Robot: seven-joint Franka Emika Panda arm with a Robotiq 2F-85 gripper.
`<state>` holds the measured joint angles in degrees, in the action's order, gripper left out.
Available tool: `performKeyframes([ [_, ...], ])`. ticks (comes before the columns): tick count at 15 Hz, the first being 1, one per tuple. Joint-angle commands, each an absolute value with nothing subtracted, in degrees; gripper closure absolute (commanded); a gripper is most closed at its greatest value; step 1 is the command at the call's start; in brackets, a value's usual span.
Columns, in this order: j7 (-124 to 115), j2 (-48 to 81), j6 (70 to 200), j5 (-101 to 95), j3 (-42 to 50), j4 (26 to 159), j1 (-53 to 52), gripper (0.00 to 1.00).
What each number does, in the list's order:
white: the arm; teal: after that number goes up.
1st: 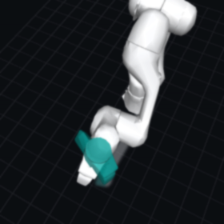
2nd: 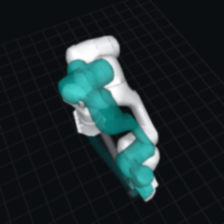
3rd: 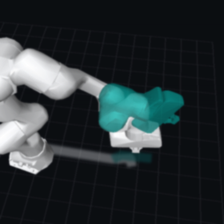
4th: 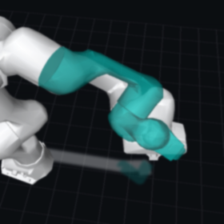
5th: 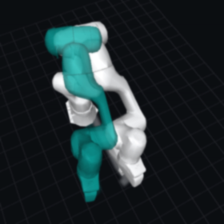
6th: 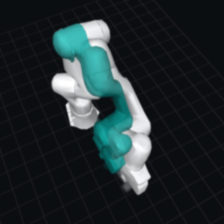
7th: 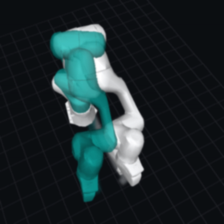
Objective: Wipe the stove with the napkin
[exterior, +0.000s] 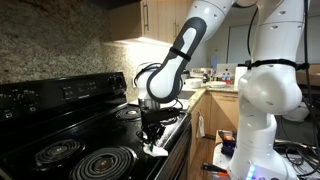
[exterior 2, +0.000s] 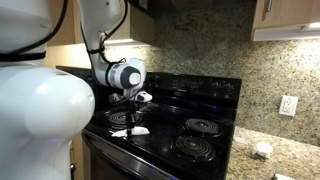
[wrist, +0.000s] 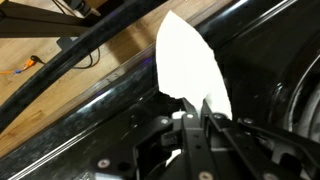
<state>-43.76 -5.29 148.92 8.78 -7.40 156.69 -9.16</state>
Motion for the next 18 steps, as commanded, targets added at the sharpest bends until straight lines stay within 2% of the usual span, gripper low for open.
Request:
performKeyframes([
  [1,-39.6,1.5,151.6,15.6,-11.7,154.8,-13.3,0.92],
  [11,-28.1,12.0,150.6,19.6,-17.3,142.3,-17.4,0.92],
  [18,-25.1,19.5,148.2,16.2,-18.0,132.2,-19.5,0.92],
])
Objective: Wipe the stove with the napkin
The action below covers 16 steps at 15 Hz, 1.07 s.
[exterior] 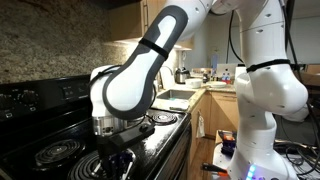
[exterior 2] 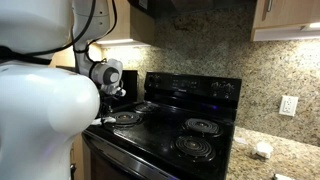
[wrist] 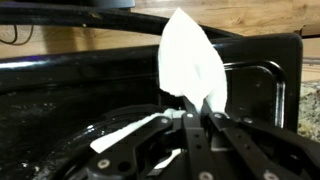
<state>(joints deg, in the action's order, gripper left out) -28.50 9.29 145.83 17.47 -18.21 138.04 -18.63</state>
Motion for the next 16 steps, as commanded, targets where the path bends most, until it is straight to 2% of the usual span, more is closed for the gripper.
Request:
performKeyframes([
  [1,-23.9,20.7,147.7,16.5,-18.1,130.3,-19.7,0.92],
  [9,-24.0,31.3,140.6,6.4,-14.6,112.7,-23.8,0.92],
  [16,-27.9,38.2,133.6,-2.8,-8.0,100.0,-27.8,0.92],
])
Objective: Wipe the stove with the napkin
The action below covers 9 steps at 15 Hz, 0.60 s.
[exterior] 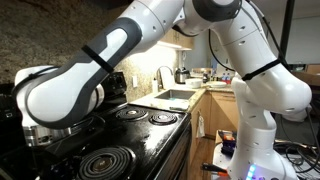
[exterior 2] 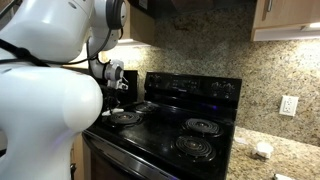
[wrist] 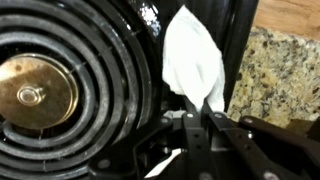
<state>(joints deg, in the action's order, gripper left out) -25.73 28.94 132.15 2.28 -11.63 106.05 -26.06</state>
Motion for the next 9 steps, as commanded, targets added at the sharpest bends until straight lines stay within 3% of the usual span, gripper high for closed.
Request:
performKeyframes([
  [1,-28.7,39.0,133.2,-3.7,-7.1,98.3,-28.3,0.92],
  [9,-35.8,42.0,132.3,-11.0,-0.1,90.7,-30.2,0.92],
])
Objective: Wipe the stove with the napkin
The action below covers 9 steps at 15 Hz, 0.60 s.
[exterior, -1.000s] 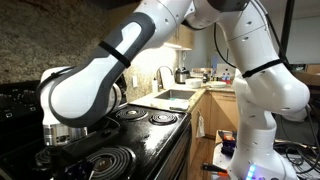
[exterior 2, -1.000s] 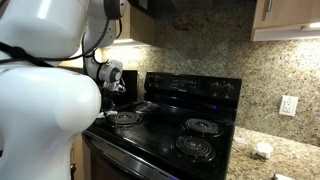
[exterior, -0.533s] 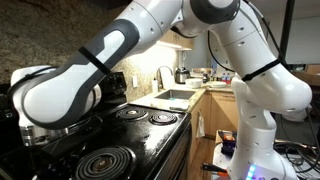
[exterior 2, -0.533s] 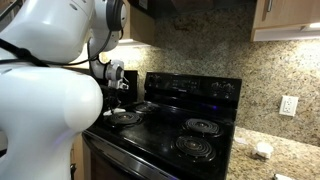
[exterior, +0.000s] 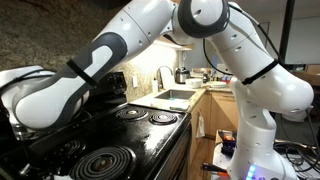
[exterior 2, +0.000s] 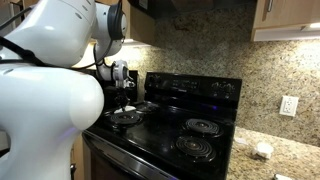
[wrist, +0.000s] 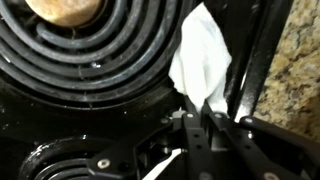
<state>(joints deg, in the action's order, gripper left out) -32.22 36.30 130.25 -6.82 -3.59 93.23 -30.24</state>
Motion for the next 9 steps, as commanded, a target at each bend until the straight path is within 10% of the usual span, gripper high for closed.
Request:
performKeyframes([
  [1,-36.6,42.0,132.5,-11.7,0.6,90.6,-30.0,0.92],
  [9,-41.2,37.6,134.2,-11.3,3.3,97.9,-26.2,0.92],
])
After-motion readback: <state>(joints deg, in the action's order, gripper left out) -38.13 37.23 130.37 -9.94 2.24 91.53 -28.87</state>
